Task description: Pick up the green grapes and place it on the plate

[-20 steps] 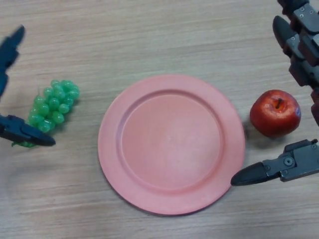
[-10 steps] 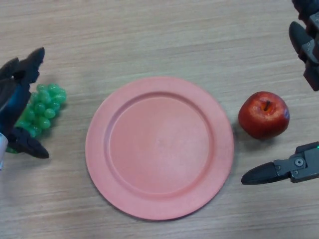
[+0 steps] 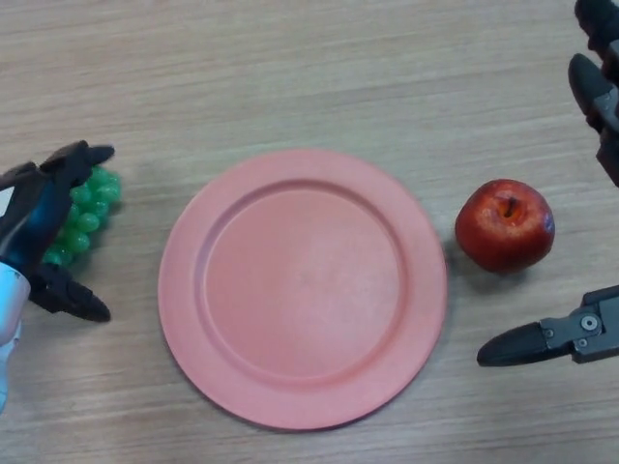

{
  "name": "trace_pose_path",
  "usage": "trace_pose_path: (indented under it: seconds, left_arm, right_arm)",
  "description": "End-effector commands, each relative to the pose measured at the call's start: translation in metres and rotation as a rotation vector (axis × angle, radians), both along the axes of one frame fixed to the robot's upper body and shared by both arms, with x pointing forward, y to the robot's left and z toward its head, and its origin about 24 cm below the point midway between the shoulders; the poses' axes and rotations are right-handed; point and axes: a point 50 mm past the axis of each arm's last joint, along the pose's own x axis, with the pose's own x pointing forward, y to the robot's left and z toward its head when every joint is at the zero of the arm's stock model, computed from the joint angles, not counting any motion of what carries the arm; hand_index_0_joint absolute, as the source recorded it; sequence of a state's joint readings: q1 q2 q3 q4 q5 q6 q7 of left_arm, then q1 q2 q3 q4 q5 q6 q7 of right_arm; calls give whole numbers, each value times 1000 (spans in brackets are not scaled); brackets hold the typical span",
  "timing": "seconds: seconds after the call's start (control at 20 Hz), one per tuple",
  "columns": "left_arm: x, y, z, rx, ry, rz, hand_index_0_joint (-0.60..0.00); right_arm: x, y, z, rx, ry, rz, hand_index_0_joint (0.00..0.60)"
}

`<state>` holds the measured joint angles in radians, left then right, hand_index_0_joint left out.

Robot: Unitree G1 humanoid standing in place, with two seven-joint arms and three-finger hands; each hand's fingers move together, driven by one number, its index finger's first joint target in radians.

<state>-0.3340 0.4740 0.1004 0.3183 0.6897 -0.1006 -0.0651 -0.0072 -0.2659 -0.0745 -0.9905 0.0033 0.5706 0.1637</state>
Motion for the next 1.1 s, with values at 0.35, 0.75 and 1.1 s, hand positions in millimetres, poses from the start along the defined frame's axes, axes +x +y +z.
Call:
trace_pose_path:
  seconds: [0.35, 0.75, 1.1]
  left_arm:
    - [-19, 25, 36, -344, -62, 94, -600]
    - [-60, -28, 119, -262, -141, -172, -600]
    - [-90, -93, 144, -247, -196, -444, -551]
  right_arm:
    - [-20, -1, 25, -6, -252, 17, 0]
    - [-20, 0, 24, -7, -247, 17, 0]
    - [-20, -2, 25, -4, -246, 16, 0]
